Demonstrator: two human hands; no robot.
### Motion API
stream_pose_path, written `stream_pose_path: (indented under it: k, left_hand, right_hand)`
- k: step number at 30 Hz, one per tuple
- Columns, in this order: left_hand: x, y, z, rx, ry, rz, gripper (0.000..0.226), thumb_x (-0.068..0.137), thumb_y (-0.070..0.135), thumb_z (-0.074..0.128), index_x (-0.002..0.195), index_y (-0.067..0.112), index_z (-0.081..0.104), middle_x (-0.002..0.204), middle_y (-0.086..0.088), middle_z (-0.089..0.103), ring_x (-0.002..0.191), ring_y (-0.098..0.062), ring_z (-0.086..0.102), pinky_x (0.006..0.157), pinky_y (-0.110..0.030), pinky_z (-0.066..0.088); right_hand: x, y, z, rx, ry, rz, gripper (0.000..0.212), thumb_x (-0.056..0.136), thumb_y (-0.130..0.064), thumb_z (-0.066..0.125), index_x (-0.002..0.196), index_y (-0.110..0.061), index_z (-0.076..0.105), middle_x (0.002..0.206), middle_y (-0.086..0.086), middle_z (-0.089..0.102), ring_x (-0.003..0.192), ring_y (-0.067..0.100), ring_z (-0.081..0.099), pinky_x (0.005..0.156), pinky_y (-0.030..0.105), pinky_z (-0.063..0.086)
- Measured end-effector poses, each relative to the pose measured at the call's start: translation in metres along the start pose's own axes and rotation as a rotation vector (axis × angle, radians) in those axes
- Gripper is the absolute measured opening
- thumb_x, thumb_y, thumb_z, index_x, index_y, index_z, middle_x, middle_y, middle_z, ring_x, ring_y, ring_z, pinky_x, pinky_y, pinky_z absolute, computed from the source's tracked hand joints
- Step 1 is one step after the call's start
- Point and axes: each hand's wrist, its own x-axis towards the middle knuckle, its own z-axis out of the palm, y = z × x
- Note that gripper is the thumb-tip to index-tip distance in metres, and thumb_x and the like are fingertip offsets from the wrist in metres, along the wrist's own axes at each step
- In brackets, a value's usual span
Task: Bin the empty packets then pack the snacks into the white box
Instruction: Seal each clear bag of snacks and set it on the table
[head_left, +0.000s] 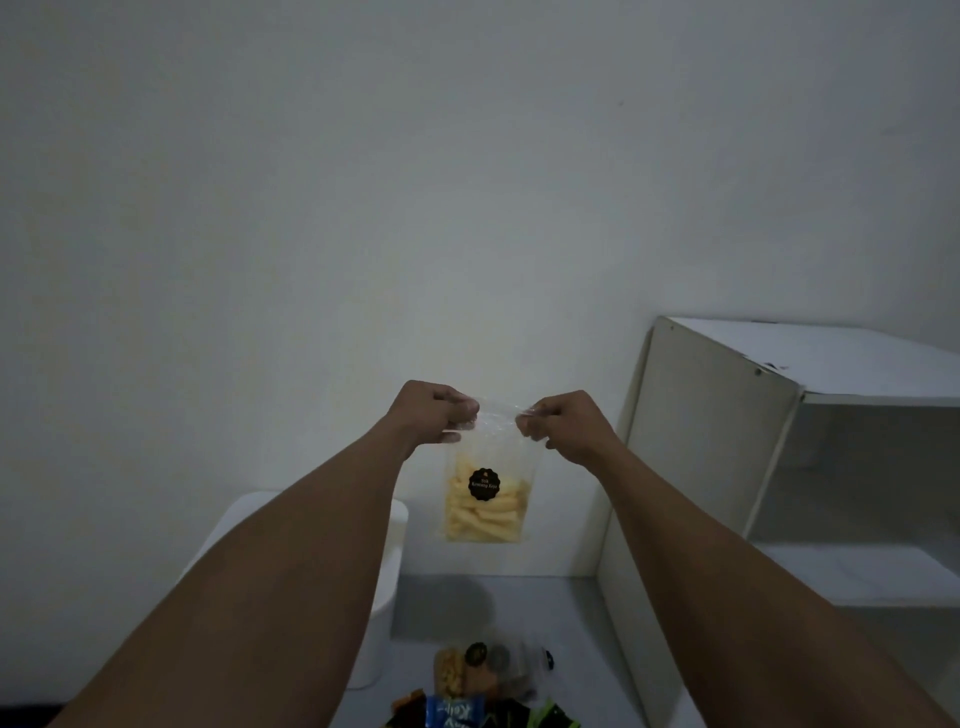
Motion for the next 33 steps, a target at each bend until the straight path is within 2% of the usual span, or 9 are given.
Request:
stream_pose_path:
  k: [5, 10, 13, 15, 17, 20, 25, 31, 33]
  left_hand:
    - [0.004, 0.006, -0.003, -0.02, 0.07, 0.049, 0.01, 0.084, 0.013, 0.076, 0.088, 0.004, 0.073, 0.09, -0.015, 0.073, 0.075, -0.017, 0.07, 0.069, -0.027, 0.06]
    - [-0.001, 0.012, -0.003, -0.067, -0.011, -0.038, 0.013, 0.087, 0.018, 0.073, 0.097, 0.009, 0.073, 0.097, -0.007, 0.076, 0.088, -0.015, 0.073, 0.079, -0.03, 0.056]
    - [-0.002, 0.012, -0.003, -0.031, -0.01, -0.039, 0.019, 0.087, 0.015, 0.073, 0.101, 0.002, 0.073, 0.096, -0.009, 0.076, 0.082, -0.014, 0.071, 0.073, -0.026, 0.054]
    - [-0.001, 0.012, -0.001, 0.028, 0.059, 0.01, 0.017, 0.085, 0.011, 0.071, 0.096, -0.002, 0.073, 0.094, -0.014, 0.075, 0.075, -0.015, 0.068, 0.073, -0.026, 0.056]
    - [0.002, 0.012, 0.001, 0.056, 0.105, 0.044, 0.014, 0.083, 0.01, 0.071, 0.09, -0.002, 0.074, 0.093, -0.017, 0.075, 0.073, -0.016, 0.068, 0.08, -0.031, 0.059]
    - [0.002, 0.014, 0.005, 0.066, 0.064, 0.056, 0.016, 0.083, 0.014, 0.074, 0.093, 0.001, 0.075, 0.092, -0.014, 0.076, 0.076, -0.016, 0.07, 0.081, -0.033, 0.059]
    - [-0.004, 0.012, 0.0, -0.099, -0.022, -0.003, 0.017, 0.085, 0.015, 0.075, 0.096, 0.002, 0.074, 0.098, -0.012, 0.076, 0.089, -0.02, 0.073, 0.084, -0.037, 0.06]
    - [-0.002, 0.012, -0.004, -0.034, 0.046, 0.022, 0.009, 0.087, 0.008, 0.071, 0.079, 0.005, 0.07, 0.094, -0.013, 0.074, 0.078, -0.018, 0.069, 0.086, -0.038, 0.059]
    - [-0.001, 0.013, -0.004, -0.011, 0.037, 0.022, 0.008, 0.087, 0.01, 0.072, 0.082, 0.004, 0.071, 0.094, -0.012, 0.074, 0.079, -0.018, 0.07, 0.087, -0.039, 0.059]
  right_hand:
    - [-0.001, -0.013, -0.006, 0.196, 0.018, 0.003, 0.008, 0.089, -0.009, 0.064, 0.085, -0.008, 0.07, 0.091, 0.009, 0.076, 0.077, 0.015, 0.068, 0.068, 0.03, 0.05]
    - [0.004, -0.02, -0.012, 0.155, 0.057, -0.032, 0.009, 0.089, -0.004, 0.063, 0.082, -0.004, 0.069, 0.088, 0.008, 0.076, 0.074, 0.014, 0.067, 0.069, 0.029, 0.049]
    - [0.004, -0.018, -0.013, 0.153, 0.042, -0.025, 0.009, 0.086, -0.005, 0.065, 0.087, 0.003, 0.071, 0.086, 0.006, 0.076, 0.073, 0.013, 0.067, 0.068, 0.029, 0.049]
    - [0.002, -0.017, -0.011, 0.171, 0.018, -0.007, 0.011, 0.085, -0.008, 0.067, 0.088, 0.001, 0.072, 0.087, 0.005, 0.077, 0.076, 0.014, 0.068, 0.069, 0.029, 0.05]
    - [0.0, -0.018, -0.007, 0.171, -0.004, -0.006, 0.012, 0.084, -0.013, 0.069, 0.088, -0.003, 0.073, 0.088, 0.005, 0.076, 0.077, 0.013, 0.066, 0.068, 0.029, 0.049]
    - [0.002, -0.024, -0.002, 0.097, -0.005, -0.046, 0.013, 0.084, -0.018, 0.071, 0.086, -0.005, 0.076, 0.086, 0.01, 0.074, 0.071, 0.011, 0.061, 0.065, 0.027, 0.046]
    - [0.007, -0.024, -0.008, 0.069, 0.026, -0.051, 0.009, 0.082, -0.014, 0.072, 0.078, -0.007, 0.076, 0.077, 0.008, 0.071, 0.066, 0.01, 0.058, 0.063, 0.025, 0.045]
    - [0.01, -0.025, -0.005, 0.028, -0.035, -0.067, 0.01, 0.084, -0.018, 0.073, 0.081, -0.01, 0.077, 0.077, 0.002, 0.073, 0.067, 0.007, 0.058, 0.056, 0.016, 0.041]
    - [0.014, -0.029, -0.003, -0.005, -0.043, -0.082, 0.009, 0.083, -0.021, 0.076, 0.081, -0.013, 0.077, 0.073, -0.003, 0.071, 0.066, 0.005, 0.059, 0.057, 0.017, 0.042]
